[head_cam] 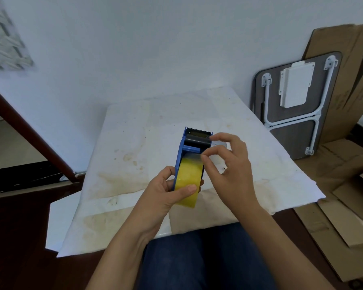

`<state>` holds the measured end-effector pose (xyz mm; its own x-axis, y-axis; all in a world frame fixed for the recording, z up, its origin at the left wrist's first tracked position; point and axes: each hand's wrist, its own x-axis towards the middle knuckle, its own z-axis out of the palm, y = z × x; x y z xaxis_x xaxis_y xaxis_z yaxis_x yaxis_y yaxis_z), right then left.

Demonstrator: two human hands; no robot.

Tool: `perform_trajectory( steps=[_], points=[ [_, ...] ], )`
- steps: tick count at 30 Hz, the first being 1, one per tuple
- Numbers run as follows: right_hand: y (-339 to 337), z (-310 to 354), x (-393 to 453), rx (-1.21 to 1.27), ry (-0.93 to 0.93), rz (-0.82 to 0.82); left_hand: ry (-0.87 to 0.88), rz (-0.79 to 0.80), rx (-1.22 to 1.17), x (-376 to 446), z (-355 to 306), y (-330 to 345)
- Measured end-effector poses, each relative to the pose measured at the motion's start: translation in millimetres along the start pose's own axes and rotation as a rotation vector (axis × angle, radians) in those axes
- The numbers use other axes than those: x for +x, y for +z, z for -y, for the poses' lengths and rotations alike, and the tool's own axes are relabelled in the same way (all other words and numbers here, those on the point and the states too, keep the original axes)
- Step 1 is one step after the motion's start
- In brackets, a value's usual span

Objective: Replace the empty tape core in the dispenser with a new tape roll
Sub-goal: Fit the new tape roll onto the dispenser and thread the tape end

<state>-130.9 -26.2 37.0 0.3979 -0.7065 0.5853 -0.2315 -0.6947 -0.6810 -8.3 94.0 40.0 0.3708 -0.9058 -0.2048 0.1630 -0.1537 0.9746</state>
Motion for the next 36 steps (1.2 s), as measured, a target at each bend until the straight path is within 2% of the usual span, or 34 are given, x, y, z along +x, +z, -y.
perform_trajectory(
  steps=[7,13,18,27,31,36],
  points=[
    [-6,-1,8,0.042,0.096,-0.006,-0.031,0.02,-0.013,0,3,2],
    [-7,0,9,0.012,0.068,0.042,-0.082,-0.006,-0.11,-1,-1,2],
    [-7,3,12,0.07,0.126,0.078,-0.08,-0.028,-0.049,1,1,0],
    [-9,4,12,-0.082,0.083,0.02,-0.066,-0.016,-0.068,-1,-2,4],
    [-10,3,11,-0.174,0.052,0.052,-0.071,0.0,-0.048,-1,-2,4],
    [-16,2,14,-0.14,0.07,0.042,-0.084,0.073,-0.037,-3,1,3]
  ],
)
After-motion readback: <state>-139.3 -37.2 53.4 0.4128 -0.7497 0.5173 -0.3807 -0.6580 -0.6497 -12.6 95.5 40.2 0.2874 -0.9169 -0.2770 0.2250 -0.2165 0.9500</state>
